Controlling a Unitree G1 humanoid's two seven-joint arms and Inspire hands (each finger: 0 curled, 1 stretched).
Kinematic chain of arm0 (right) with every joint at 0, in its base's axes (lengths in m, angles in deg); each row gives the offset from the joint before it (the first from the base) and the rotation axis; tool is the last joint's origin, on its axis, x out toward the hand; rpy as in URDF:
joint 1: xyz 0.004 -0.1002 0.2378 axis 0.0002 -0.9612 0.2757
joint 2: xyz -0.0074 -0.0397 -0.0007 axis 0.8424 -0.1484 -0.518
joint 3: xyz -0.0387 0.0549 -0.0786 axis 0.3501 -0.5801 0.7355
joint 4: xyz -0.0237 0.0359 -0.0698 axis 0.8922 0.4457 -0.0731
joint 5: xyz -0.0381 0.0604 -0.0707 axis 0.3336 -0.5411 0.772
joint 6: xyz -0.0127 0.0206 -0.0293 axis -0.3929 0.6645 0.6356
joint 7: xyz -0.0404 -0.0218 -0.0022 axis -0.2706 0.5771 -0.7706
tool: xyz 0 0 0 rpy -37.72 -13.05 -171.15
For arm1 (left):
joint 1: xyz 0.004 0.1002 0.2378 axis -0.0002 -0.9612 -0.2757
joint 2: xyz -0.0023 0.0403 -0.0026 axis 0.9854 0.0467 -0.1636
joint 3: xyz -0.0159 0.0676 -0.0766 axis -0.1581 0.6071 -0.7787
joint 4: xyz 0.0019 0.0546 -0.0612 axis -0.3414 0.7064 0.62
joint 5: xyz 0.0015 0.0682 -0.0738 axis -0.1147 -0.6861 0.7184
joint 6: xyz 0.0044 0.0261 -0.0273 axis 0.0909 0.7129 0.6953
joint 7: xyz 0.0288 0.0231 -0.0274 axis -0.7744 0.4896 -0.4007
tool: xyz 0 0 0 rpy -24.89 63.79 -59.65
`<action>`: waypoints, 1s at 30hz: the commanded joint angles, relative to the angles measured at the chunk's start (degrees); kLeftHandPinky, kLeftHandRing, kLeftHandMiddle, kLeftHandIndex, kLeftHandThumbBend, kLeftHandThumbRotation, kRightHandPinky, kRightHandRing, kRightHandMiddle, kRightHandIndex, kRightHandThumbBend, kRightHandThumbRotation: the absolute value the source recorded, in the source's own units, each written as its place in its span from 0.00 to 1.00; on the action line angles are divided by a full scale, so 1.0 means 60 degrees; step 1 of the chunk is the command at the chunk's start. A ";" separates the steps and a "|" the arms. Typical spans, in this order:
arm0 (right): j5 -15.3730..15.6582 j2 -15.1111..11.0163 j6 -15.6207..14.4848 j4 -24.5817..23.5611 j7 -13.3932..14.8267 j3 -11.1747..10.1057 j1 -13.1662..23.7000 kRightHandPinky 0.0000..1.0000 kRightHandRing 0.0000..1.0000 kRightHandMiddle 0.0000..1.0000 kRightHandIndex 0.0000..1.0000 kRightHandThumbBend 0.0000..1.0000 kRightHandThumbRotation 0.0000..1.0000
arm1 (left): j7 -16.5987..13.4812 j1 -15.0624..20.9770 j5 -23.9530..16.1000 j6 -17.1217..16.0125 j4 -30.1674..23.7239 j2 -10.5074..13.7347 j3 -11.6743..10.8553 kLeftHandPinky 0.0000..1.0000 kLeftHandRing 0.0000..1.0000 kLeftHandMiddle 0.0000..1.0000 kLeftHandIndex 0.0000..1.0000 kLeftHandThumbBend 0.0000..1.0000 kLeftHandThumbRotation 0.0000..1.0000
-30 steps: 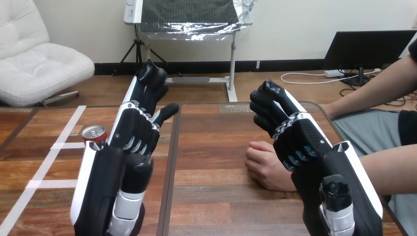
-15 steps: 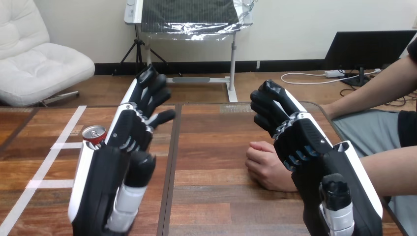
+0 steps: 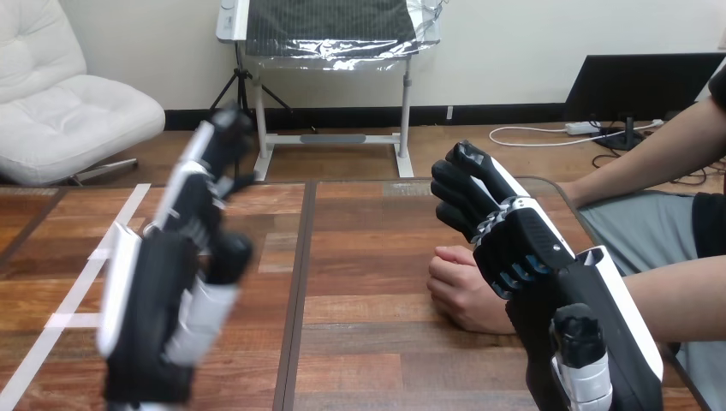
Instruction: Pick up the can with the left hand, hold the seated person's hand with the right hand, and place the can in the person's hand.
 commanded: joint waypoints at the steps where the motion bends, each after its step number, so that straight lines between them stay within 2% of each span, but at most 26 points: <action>1: -0.0017 0.0166 0.0048 -0.0298 0.0093 -0.0033 0.0361 0.93 0.94 0.92 0.94 0.91 0.94 | -0.0202 0.1098 -0.0112 -0.0220 0.0693 0.0206 -0.0664 0.90 0.94 0.95 0.95 0.79 0.99; 13: -0.0207 0.0148 0.0015 -0.0354 0.0074 -0.0033 0.0324 0.94 0.94 0.92 0.93 0.92 0.92 | -0.0171 0.2272 -0.0054 -0.0056 0.1972 0.0694 -0.1348 0.98 0.98 0.99 0.97 0.84 0.99; 18: -0.0229 0.0142 0.0026 -0.0363 0.0067 -0.0042 0.0332 0.95 0.94 0.92 0.93 0.92 0.92 | -0.0145 0.2686 0.0030 0.0233 0.2389 0.0810 -0.1509 0.99 0.99 0.99 0.96 0.87 0.93; 30: -0.0285 0.0122 0.0053 -0.0357 0.0047 -0.0073 0.0312 0.96 0.94 0.92 0.93 0.93 0.91 | -0.0505 0.3931 -0.0412 0.0560 0.3869 0.1083 -0.1850 1.00 1.00 0.98 0.95 0.91 0.89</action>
